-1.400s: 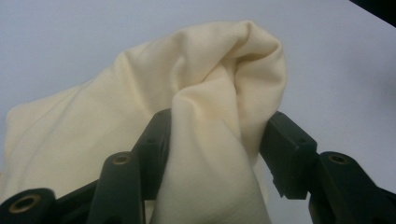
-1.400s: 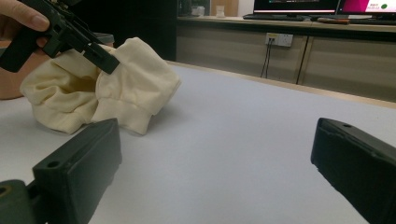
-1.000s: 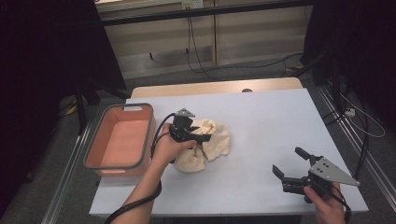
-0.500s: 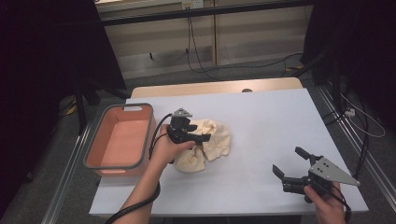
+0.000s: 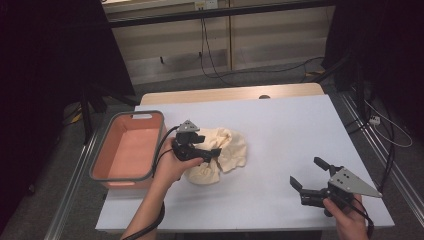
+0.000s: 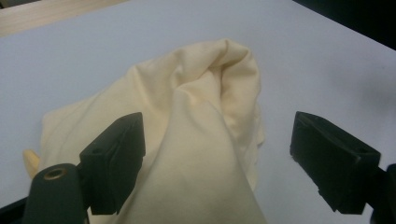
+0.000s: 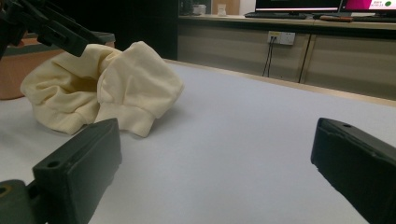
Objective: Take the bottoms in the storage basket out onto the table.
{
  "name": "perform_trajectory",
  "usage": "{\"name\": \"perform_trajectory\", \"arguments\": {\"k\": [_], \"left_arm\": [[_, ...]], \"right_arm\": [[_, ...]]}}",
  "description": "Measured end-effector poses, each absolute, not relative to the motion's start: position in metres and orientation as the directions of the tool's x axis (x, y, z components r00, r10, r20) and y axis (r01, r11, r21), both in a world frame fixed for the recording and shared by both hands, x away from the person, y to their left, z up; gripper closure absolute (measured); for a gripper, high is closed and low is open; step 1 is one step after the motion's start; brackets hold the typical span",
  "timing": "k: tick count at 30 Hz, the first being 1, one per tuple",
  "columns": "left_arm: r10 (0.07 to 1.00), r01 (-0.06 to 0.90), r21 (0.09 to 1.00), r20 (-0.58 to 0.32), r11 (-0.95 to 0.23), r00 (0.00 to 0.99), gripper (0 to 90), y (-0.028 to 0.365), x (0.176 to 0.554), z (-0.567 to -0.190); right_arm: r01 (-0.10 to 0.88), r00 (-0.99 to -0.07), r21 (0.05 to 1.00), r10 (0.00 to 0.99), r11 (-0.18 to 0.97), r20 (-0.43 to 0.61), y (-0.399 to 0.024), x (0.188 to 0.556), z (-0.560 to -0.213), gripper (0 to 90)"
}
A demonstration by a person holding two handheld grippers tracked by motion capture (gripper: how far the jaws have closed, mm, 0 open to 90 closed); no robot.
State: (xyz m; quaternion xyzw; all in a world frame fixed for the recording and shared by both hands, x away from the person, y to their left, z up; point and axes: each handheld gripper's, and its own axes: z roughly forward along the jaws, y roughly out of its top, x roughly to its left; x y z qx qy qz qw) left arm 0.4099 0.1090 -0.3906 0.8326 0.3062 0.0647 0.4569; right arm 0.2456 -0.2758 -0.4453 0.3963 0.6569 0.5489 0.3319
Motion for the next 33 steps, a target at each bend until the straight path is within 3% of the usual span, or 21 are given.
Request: {"name": "perform_trajectory", "arguments": {"k": [33], "left_arm": [[0.591,0.395,0.87,-0.159,-0.294,0.79,15.0,0.155,0.38,-0.393]], "right_arm": [[0.156,-0.469,0.984,0.883,0.09,-0.006,-0.274,0.245,-0.445,1.3]]}}
